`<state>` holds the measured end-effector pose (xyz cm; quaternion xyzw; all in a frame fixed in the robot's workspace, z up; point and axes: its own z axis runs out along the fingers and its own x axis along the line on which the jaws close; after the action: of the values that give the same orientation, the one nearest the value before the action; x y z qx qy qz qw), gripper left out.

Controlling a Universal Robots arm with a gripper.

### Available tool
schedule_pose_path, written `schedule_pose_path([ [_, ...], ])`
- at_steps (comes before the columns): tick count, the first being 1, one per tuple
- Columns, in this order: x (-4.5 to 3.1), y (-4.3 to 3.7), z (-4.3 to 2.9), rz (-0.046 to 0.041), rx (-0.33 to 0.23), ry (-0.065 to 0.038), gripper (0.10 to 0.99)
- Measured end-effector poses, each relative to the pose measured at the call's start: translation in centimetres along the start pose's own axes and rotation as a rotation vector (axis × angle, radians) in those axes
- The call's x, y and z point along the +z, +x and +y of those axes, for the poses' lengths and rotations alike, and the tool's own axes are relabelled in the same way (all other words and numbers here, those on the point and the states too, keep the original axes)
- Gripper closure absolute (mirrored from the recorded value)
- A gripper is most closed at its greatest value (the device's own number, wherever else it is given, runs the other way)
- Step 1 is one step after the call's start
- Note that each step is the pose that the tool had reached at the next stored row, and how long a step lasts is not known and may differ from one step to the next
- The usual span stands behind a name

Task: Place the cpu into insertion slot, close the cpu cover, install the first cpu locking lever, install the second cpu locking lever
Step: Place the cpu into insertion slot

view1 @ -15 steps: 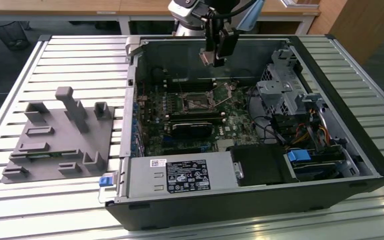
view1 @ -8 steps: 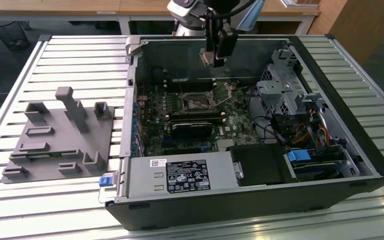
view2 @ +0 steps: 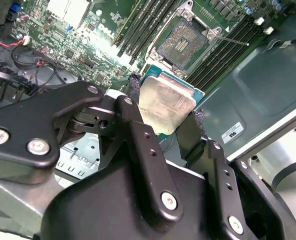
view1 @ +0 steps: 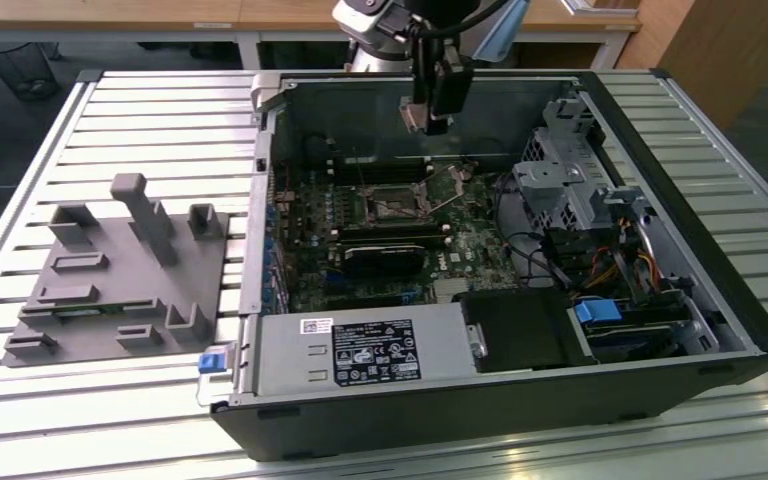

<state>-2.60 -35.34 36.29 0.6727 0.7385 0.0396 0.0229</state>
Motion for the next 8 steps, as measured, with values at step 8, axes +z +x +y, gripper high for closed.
schedule_pose_path([
  [8,0.06,0.0,-0.01,-0.0029,0.032,-0.001,0.545],
])
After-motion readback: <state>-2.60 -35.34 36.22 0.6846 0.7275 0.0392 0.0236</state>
